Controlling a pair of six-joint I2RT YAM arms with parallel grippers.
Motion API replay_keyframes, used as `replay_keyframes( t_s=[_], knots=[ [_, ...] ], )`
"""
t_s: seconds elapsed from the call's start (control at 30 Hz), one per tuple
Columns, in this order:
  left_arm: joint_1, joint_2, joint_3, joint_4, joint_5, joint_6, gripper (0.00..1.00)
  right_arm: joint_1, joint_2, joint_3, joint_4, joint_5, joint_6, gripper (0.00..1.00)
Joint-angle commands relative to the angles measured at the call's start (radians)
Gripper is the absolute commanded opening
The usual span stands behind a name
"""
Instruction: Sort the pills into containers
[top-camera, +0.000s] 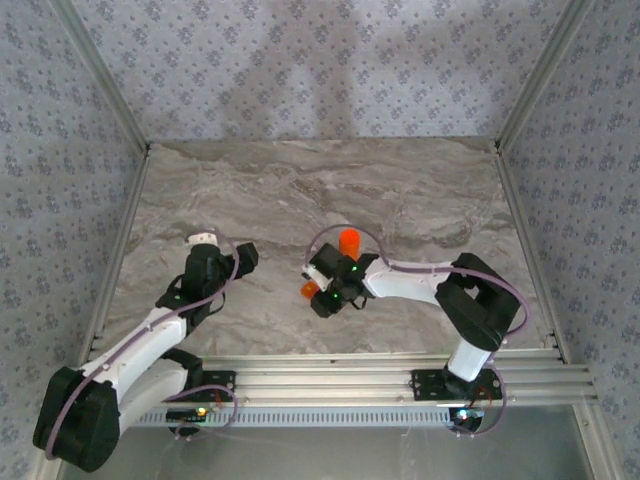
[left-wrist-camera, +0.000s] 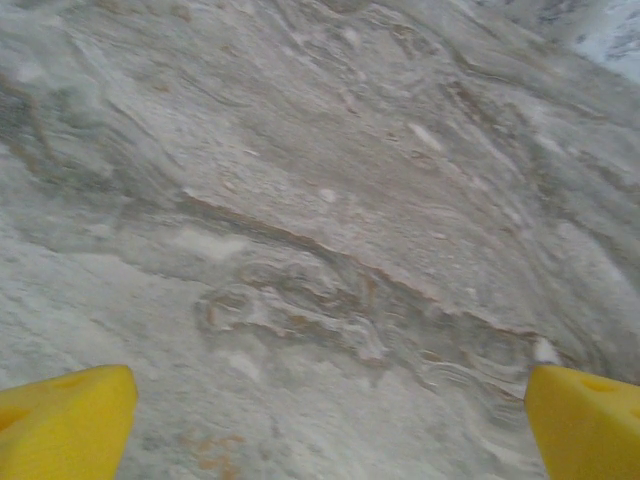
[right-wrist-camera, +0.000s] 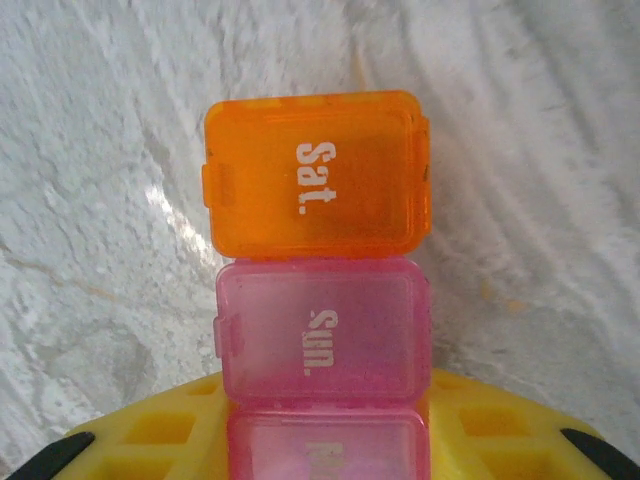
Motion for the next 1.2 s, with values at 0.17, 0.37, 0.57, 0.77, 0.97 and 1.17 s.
replay_keyframes(
  t_s=[0.17, 0.37, 0.57, 0.77, 0.97, 1.17],
  knots=[
    [-0.007, -0.054, 0.033, 0.132, 0.275, -0.204, 0.99, -0.108, -0.114, 0.057, 0.127, -0.151, 0.127, 0.36],
    [-0.012, -0.032, 0.05, 0.239, 0.35, -0.302, 0.99, -0.166, -0.099, 0.081, 0.239, -0.232, 0.216, 0.36],
    [-0.04, 0.04, 0.077, 0.331, 0.378, -0.356, 0.99, -0.163, -0.045, 0.136, 0.263, -0.258, 0.239, 0.36],
    [-0.066, 0.127, 0.092, 0.431, 0.395, -0.386, 0.99, -0.144, -0.006, 0.173, 0.265, -0.262, 0.24, 0.36],
    [-0.082, 0.143, 0.103, 0.441, 0.396, -0.389, 0.99, -0.136, 0.021, 0.19, 0.264, -0.261, 0.241, 0.35],
    [-0.09, 0.154, 0.096, 0.471, 0.391, -0.407, 0.99, -0.132, 0.039, 0.213, 0.266, -0.262, 0.247, 0.35]
  ],
)
